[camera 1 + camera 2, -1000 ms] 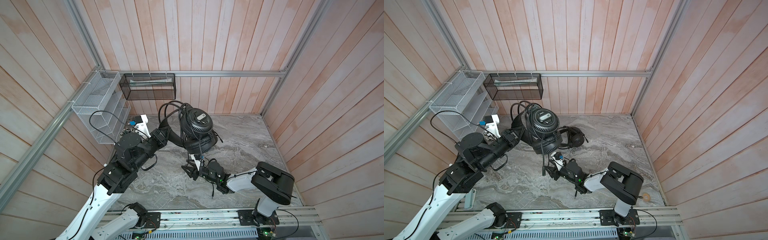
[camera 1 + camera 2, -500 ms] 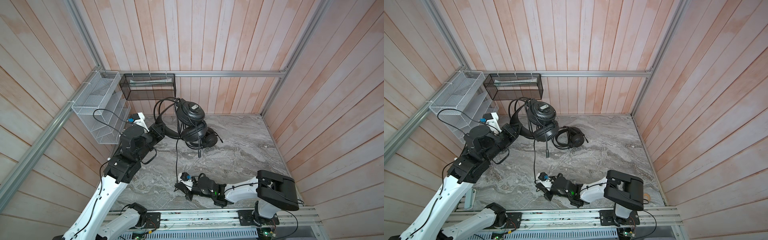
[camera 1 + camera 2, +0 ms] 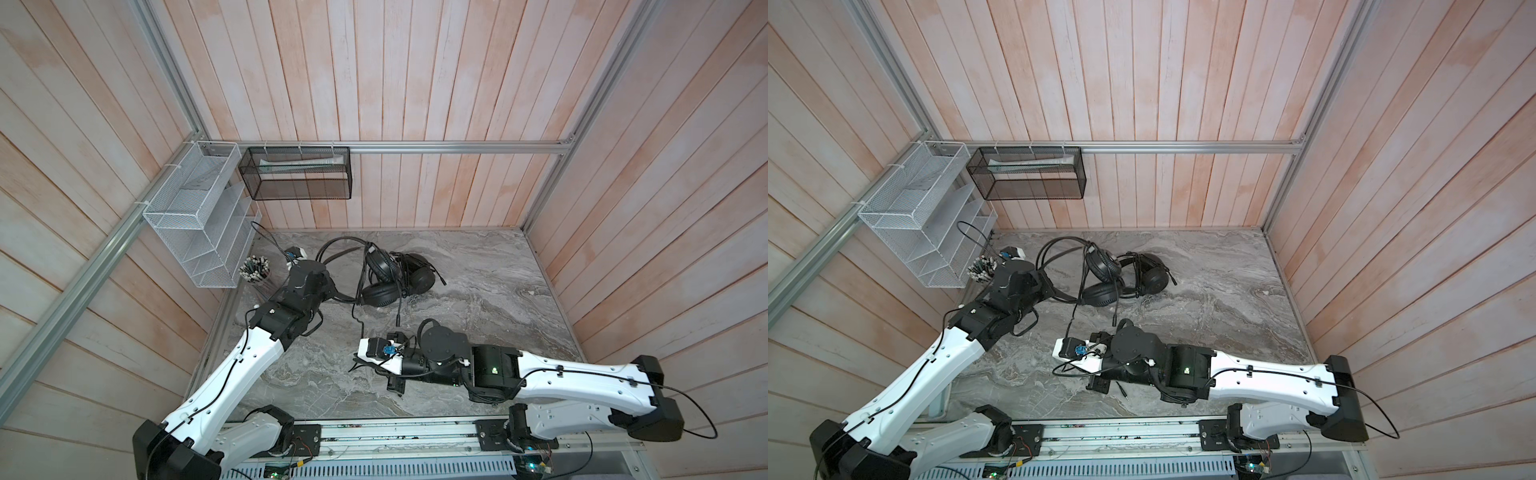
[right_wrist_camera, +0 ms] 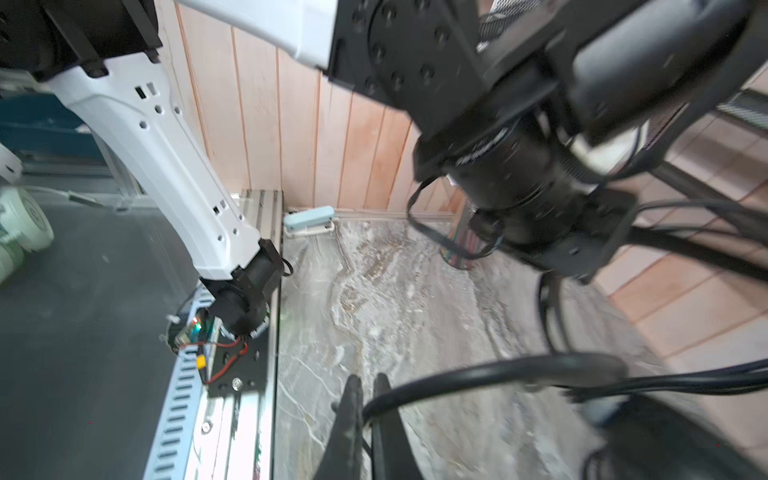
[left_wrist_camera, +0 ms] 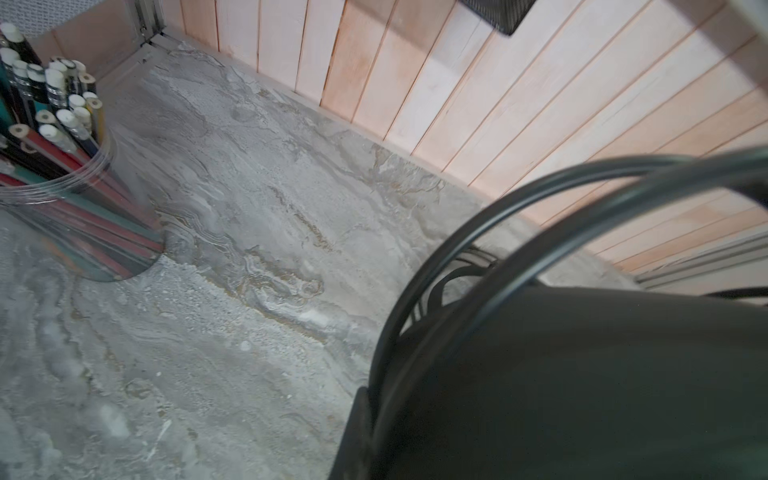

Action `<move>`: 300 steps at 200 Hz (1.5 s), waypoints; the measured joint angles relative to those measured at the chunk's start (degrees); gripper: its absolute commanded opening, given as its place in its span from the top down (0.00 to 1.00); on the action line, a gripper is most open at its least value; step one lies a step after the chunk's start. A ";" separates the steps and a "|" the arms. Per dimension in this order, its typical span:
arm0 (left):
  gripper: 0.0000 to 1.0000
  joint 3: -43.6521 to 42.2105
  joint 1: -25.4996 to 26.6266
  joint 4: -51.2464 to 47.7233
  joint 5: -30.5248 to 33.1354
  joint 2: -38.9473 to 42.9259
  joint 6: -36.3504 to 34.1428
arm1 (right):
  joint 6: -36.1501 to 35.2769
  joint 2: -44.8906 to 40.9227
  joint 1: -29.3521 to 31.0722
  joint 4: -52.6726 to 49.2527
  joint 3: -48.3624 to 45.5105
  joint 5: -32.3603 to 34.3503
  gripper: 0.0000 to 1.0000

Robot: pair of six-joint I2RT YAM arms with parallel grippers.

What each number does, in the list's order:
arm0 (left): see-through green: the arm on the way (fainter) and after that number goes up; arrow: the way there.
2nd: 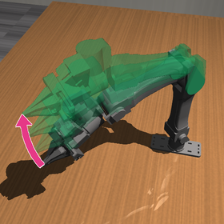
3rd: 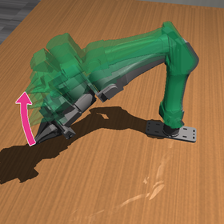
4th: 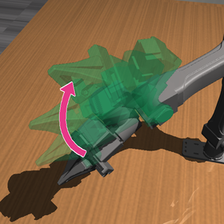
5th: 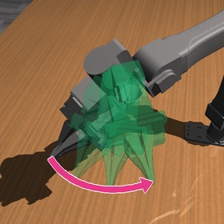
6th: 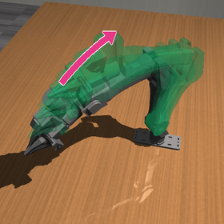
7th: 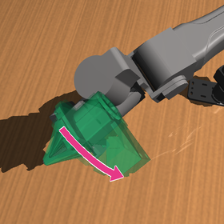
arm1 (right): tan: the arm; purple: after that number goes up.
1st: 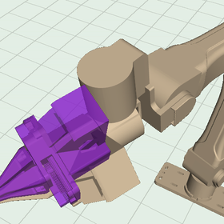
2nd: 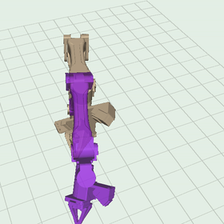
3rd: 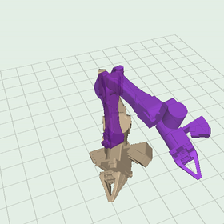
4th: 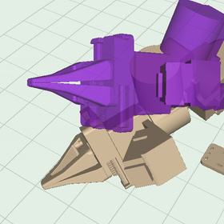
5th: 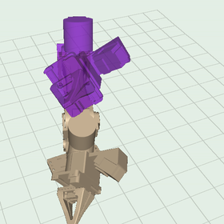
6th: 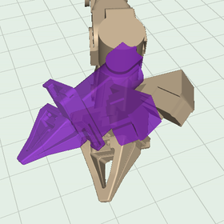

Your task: Wrap the headphones

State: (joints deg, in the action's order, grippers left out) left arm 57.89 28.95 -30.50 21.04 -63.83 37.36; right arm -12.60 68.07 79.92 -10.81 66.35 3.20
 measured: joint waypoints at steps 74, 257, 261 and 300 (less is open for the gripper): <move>1.00 -8.24 9.40 -2.80 14.80 5.57 -13.11 | -8.33 -2.36 -7.06 -23.71 15.54 7.93 1.00; 1.00 -10.40 17.81 -1.25 18.84 24.13 -24.94 | -5.77 7.85 -31.80 -6.03 10.25 19.45 1.00; 1.00 -10.40 17.81 -1.22 18.71 24.24 -24.94 | -5.42 8.50 -32.44 -5.51 10.23 19.43 1.00; 1.00 -10.40 17.66 0.46 17.27 24.72 -24.46 | -1.95 13.64 -37.55 -1.20 10.08 15.65 0.98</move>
State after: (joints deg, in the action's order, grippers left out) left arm 47.48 46.61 -30.04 38.30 -39.11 12.91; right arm -14.55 81.71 42.37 -12.01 76.42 18.85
